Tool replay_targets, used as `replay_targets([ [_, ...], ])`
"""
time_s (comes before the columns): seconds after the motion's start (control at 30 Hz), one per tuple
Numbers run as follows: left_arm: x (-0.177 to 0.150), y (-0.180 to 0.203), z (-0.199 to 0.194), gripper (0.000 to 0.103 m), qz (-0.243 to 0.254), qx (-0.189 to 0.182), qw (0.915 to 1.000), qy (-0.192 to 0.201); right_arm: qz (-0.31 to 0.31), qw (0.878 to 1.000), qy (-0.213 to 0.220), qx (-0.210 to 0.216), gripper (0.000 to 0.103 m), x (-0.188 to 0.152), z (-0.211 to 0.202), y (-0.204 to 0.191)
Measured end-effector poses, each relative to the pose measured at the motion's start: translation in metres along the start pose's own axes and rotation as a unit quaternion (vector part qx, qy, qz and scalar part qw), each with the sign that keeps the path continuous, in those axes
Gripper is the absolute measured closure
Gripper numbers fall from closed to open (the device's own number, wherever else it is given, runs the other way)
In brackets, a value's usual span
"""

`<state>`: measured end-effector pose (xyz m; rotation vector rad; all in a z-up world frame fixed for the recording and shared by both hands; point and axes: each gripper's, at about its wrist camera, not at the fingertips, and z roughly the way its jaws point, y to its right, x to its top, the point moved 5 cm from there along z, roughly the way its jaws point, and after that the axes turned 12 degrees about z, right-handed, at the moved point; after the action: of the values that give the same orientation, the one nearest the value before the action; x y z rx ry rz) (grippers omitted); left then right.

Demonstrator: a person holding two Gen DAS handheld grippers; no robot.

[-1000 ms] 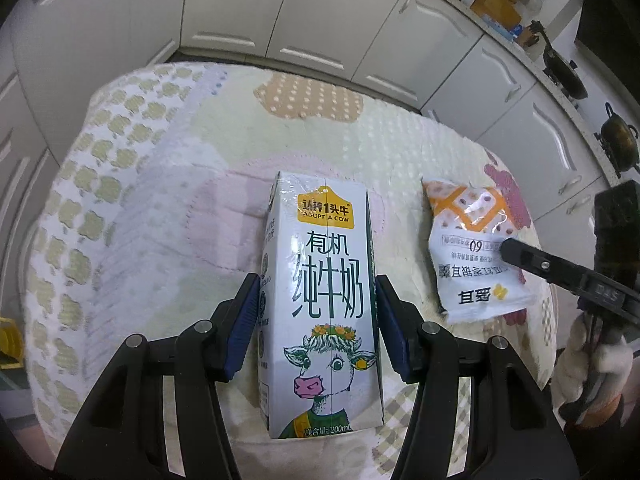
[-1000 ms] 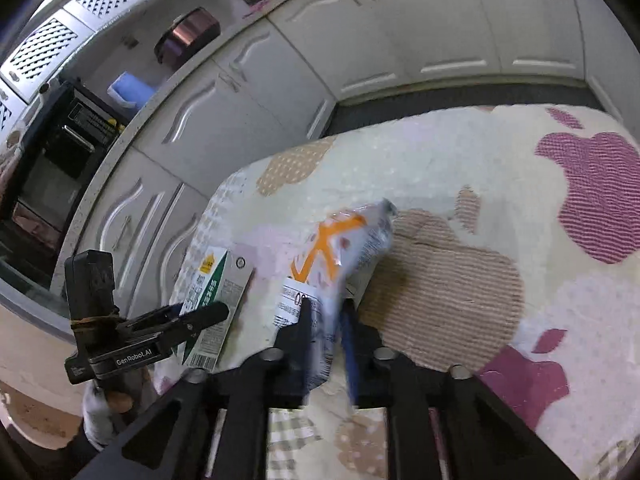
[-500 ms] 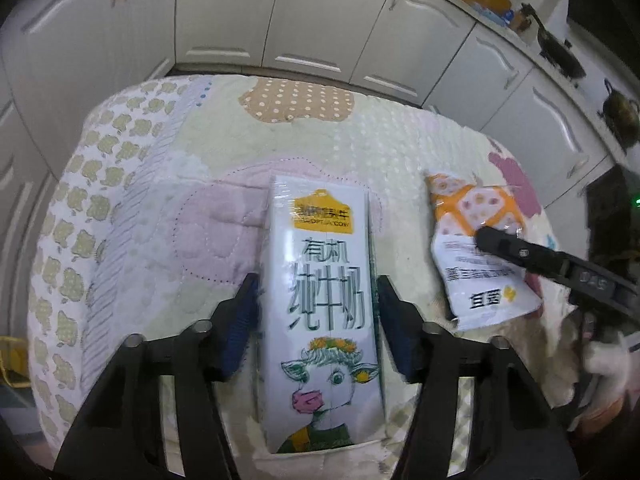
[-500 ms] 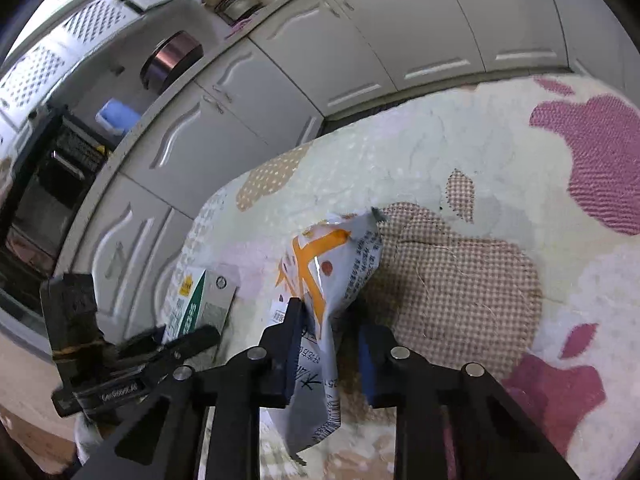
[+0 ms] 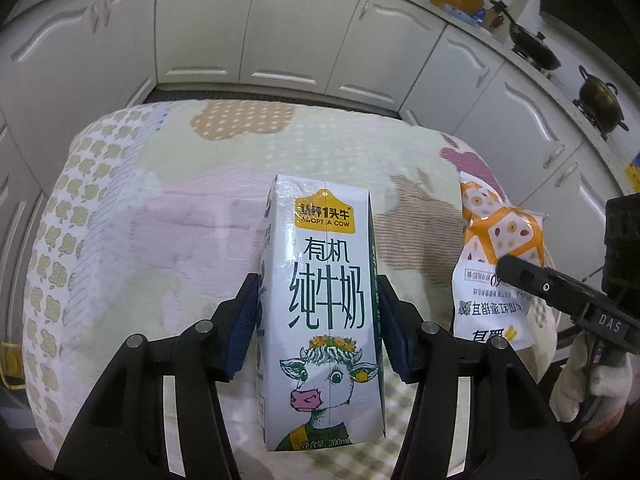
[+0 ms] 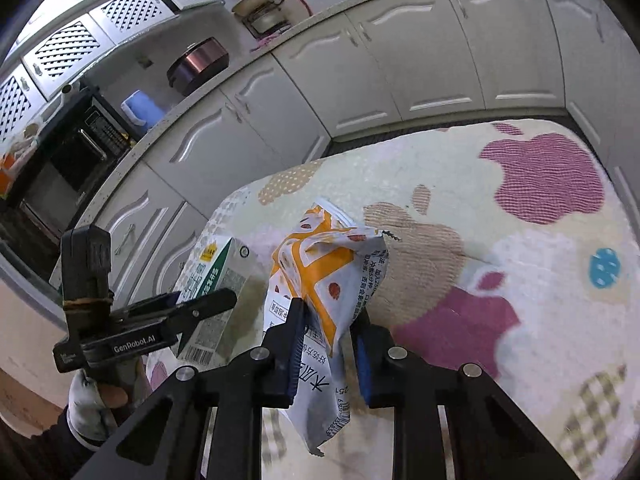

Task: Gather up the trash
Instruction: 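Carry the milk carton and snack wrapper in both tools over the beige bin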

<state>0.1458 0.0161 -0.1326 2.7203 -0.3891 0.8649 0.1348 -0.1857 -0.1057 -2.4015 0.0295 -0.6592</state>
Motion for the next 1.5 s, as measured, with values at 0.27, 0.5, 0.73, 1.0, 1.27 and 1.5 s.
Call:
replay_targets([
  [0.27,0.004,0.047,0.001,0.049,0.014,-0.014,0.9998,0.008,0.007,1.0,0.023,-0.012,0.082,-0.008,-0.043,0.027],
  [0.5,0.019,0.117,0.011,0.049,0.058,-0.05,0.997,0.007,0.043,0.996,0.072,-0.033,0.082,-0.011,-0.097,0.072],
  [0.73,0.035,0.195,0.033,0.049,0.1,-0.104,0.9895,-0.002,0.097,0.982,0.128,-0.097,0.082,-0.018,-0.161,0.139],
  [1.0,0.059,0.285,0.072,0.049,0.138,-0.16,0.977,-0.025,0.164,0.957,0.168,-0.173,0.081,-0.02,-0.206,0.219],
  [1.27,0.077,0.343,0.106,0.049,0.149,-0.2,0.9676,-0.04,0.188,0.943,0.169,-0.216,0.081,-0.011,-0.211,0.259],
  [1.5,0.083,0.368,0.134,0.049,0.14,-0.223,0.9635,-0.049,0.198,0.937,0.165,-0.236,0.081,-0.009,-0.206,0.277],
])
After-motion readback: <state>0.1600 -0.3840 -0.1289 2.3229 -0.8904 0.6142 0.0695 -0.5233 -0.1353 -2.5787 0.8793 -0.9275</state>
